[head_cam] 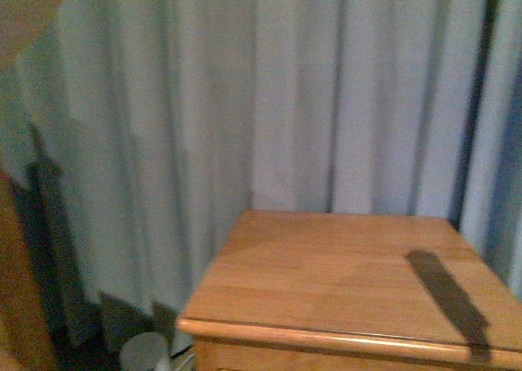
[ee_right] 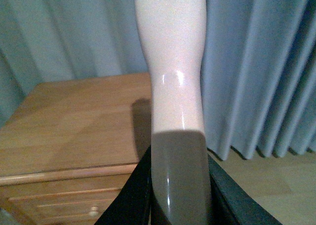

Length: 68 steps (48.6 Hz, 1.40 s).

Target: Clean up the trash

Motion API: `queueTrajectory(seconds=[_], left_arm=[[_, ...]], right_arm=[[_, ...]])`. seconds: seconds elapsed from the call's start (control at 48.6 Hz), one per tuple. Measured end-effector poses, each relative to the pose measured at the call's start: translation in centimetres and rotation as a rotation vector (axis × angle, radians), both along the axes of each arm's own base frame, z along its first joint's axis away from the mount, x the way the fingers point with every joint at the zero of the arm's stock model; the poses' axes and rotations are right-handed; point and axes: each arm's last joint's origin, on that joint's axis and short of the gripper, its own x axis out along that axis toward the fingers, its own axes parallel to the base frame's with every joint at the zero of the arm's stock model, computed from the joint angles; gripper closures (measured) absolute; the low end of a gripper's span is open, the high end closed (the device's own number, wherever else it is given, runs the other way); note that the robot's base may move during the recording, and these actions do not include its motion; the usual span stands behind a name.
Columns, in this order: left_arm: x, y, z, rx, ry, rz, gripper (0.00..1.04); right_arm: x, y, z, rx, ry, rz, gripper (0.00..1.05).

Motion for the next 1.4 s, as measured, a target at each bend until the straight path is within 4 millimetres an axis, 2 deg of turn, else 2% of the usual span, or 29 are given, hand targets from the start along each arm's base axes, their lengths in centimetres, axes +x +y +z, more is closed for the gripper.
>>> queueTrajectory(seconds=[1.4], left_arm=[[-0.03, 0.12, -0.17, -0.009, 0.004, 0.022, 0.79]], right_arm=[[0.1, 0.17, -0.01, -0.005, 0.008, 0.022, 0.84]])
